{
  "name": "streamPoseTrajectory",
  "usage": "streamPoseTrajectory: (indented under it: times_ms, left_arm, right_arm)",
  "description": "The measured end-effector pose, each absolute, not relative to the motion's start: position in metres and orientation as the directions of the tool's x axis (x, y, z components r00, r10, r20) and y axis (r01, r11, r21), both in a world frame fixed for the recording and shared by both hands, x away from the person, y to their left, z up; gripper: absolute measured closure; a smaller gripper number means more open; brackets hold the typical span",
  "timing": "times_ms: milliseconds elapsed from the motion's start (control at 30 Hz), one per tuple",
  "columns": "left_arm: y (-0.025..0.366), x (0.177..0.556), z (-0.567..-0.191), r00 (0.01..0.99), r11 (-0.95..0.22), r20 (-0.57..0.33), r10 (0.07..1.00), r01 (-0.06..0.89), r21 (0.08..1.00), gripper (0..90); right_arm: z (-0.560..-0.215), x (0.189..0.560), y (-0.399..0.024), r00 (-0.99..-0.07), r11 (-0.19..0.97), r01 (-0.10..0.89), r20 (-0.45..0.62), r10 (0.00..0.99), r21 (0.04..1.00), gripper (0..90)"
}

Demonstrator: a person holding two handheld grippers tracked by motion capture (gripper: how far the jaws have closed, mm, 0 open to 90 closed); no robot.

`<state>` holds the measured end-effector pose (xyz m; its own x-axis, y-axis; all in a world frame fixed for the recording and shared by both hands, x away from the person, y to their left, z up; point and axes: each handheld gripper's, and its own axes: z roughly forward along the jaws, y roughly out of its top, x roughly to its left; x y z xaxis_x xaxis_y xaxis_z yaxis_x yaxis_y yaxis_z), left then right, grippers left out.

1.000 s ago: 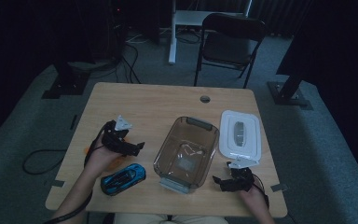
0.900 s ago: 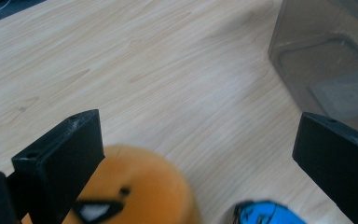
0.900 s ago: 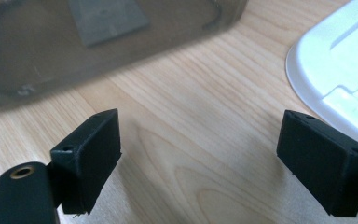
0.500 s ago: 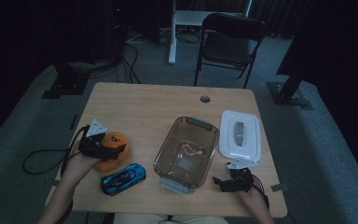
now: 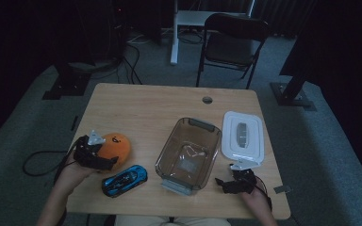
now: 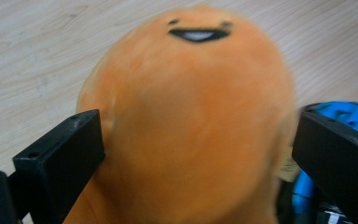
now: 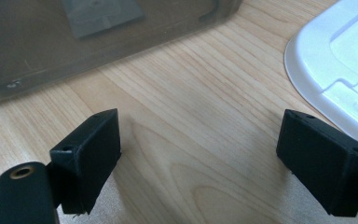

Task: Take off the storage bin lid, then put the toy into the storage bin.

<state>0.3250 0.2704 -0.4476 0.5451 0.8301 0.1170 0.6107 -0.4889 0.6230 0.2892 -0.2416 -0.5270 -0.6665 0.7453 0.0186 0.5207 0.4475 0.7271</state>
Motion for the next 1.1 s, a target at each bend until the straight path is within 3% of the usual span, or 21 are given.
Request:
streamPoseTrajectory:
  times_ms: [233,300,567,700,1100]
  left_arm:
    - [0.278,0.333,-0.458,0.503,-0.433,0.075,0.861,0.649,0.625,4.5]
    - [0.284,0.339,-0.465,0.468,-0.382,0.022,0.884,0.693,0.611,6.7]
    - [0.286,0.334,-0.465,0.514,-0.417,0.013,0.858,0.681,0.602,43.4]
    - [0.286,0.330,-0.464,0.524,-0.417,0.011,0.852,0.666,0.619,54.5]
    - [0.280,0.330,-0.451,0.496,-0.386,0.011,0.868,0.662,0.642,58.3]
  right_arm:
    - [-0.527,0.289,-0.241,-0.665,0.447,0.521,0.018,0.747,0.727,13.1]
    - [-0.527,0.289,-0.241,-0.665,0.447,0.520,0.017,0.747,0.727,13.2]
    - [-0.527,0.290,-0.242,-0.661,0.439,0.527,0.026,0.750,0.728,13.2]
    - [-0.527,0.290,-0.242,-0.661,0.439,0.526,0.026,0.750,0.729,13.2]
    - [-0.527,0.289,-0.240,-0.660,0.452,0.520,0.006,0.751,0.725,13.2]
